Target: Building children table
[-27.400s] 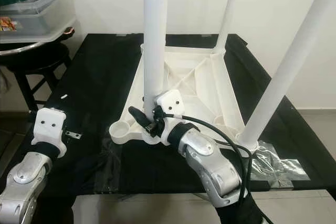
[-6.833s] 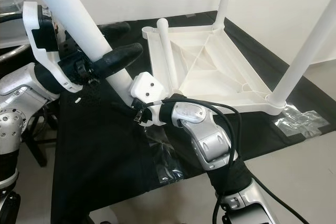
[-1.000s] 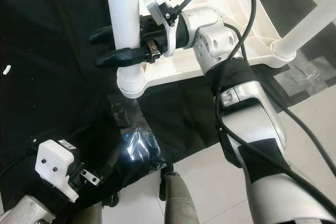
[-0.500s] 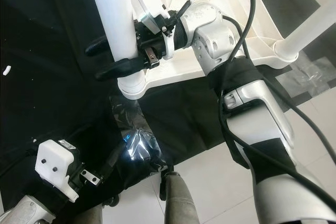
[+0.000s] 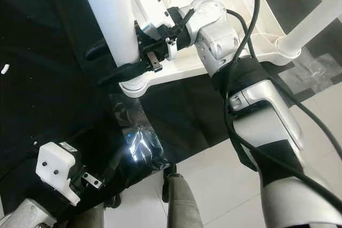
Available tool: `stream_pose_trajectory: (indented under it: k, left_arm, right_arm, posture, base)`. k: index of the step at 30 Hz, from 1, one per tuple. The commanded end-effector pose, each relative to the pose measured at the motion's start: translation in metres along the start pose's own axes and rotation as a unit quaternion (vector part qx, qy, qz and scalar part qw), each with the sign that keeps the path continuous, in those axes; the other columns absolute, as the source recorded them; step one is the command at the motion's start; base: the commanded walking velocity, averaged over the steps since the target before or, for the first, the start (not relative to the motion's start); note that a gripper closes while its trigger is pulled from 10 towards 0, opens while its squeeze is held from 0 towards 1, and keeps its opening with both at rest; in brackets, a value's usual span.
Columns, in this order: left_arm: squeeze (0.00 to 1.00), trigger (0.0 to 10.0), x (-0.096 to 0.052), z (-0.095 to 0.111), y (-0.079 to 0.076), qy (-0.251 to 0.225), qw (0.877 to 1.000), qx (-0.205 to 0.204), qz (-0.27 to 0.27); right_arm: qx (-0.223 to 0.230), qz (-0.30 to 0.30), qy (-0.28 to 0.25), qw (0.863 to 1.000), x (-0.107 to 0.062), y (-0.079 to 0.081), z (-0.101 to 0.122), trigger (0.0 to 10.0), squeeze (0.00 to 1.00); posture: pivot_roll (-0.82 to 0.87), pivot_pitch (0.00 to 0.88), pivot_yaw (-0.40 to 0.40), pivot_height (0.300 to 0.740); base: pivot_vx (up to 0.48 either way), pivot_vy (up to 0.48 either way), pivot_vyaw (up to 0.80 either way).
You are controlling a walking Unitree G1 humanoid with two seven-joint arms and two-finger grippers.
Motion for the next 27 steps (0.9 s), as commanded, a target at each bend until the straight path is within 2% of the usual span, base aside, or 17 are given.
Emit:
stream_pose_trajectory:
  k: [1, 6, 12, 17, 20, 22, 27]
  left_arm:
    - [0.00, 10.0, -0.002, -0.004, -0.005, 0.010, 1.000, -0.009, -0.006]
    - [0.00, 10.0, -0.002, -0.004, -0.005, 0.010, 1.000, -0.010, -0.006]
    - [0.00, 10.0, -0.002, -0.004, -0.004, 0.010, 1.000, -0.010, -0.007]
    - [0.00, 10.0, -0.002, -0.004, -0.004, 0.011, 1.000, -0.011, -0.007]
    - [0.00, 10.0, -0.002, -0.004, -0.004, 0.011, 1.000, -0.011, -0.007]
    - [0.00, 10.0, -0.002, -0.005, -0.004, 0.011, 1.000, -0.011, -0.006]
    - [0.00, 10.0, -0.002, -0.005, -0.004, 0.012, 1.000, -0.012, -0.006]
  right_arm:
    - [0.066, -0.006, 0.011, 0.998, -0.003, 0.006, -0.028, 10.0, 0.00]
    - [0.079, -0.030, -0.009, 0.996, -0.009, 0.001, -0.029, 10.0, 0.00]
    - [0.101, -0.018, -0.006, 0.995, -0.009, 0.009, -0.034, 10.0, 0.00]
    - [0.114, -0.002, 0.034, 0.993, -0.011, 0.018, -0.043, 10.0, 0.00]
    - [0.118, 0.000, 0.070, 0.991, -0.013, 0.017, -0.049, 10.0, 0.00]
    - [0.125, -0.001, 0.116, 0.985, -0.017, 0.015, -0.056, 10.0, 0.00]
    - [0.137, -0.004, 0.144, 0.980, -0.020, 0.011, -0.059, 10.0, 0.00]
  posture:
    - [-0.01, 0.538, -0.065, 0.740]
    - [-0.01, 0.540, -0.063, 0.740]
    - [-0.01, 0.541, -0.059, 0.740]
    - [-0.01, 0.541, -0.059, 0.740]
    - [-0.01, 0.540, -0.059, 0.740]
    - [-0.01, 0.540, -0.059, 0.740]
    - [-0.01, 0.534, -0.062, 0.740]
  base:
    - [0.000, 0.000, 0.00]
    - [0.000, 0.000, 0.00]
    - [0.000, 0.000, 0.00]
    - [0.000, 0.000, 0.00]
    - [0.000, 0.000, 0.00]
    - [0.000, 0.000, 0.00]
    - [0.000, 0.000, 0.00]
Point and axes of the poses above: a point about 5 cm out from each wrist's last joint towards the gripper, its own x axis pointing out of the wrist towards the gripper, its own z axis along the axis of the wrist's last joint, y = z × x, the point moved 5 cm from there along x, pointing out of the wrist towards the gripper, and after that the axes turned 4 degrees about x, right-handed, at the moved point
